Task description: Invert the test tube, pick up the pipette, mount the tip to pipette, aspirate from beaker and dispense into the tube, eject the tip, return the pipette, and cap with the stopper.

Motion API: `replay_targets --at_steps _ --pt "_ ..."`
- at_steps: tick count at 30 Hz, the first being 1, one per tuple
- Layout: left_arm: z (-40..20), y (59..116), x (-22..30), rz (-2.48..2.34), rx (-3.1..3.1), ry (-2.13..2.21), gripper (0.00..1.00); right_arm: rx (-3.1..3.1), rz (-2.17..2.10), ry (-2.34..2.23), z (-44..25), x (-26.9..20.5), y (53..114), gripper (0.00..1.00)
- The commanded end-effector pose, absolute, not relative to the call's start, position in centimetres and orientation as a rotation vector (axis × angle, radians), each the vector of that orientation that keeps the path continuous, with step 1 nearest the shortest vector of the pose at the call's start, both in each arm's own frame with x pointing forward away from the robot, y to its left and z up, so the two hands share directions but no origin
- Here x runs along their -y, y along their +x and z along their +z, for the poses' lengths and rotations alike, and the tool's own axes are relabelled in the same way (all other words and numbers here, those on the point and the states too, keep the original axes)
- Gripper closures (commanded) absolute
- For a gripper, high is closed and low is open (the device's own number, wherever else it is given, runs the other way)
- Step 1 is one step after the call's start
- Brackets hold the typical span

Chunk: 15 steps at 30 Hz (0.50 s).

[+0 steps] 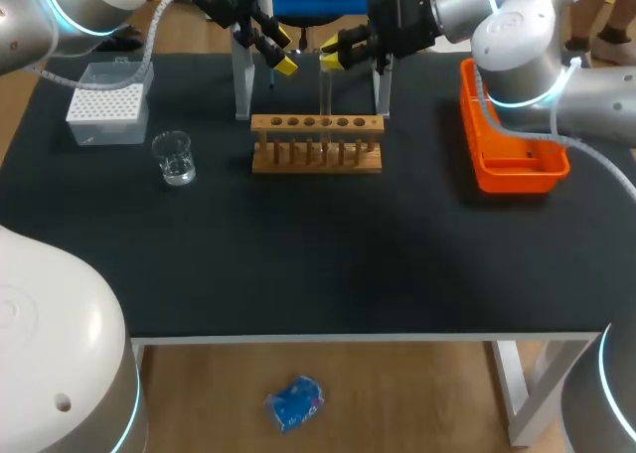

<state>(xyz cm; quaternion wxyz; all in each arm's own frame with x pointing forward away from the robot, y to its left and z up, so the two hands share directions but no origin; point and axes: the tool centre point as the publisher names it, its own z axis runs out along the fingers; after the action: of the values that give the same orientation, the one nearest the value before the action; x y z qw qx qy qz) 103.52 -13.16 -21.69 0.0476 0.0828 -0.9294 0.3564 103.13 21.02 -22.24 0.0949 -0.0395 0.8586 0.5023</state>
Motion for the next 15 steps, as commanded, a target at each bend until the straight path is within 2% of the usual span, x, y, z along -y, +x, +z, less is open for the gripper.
replay_targets --at_steps 1,15 --pt "-21.55 103.58 13.1 1.079 2.833 0.252 0.0 -2.551 1.488 -0.118 -22.33 -21.06 103.28 1.0" --pt "-21.55 103.58 13.1 1.079 2.833 0.252 0.0 -2.566 1.485 -0.112 -22.87 -20.96 103.32 1.0"
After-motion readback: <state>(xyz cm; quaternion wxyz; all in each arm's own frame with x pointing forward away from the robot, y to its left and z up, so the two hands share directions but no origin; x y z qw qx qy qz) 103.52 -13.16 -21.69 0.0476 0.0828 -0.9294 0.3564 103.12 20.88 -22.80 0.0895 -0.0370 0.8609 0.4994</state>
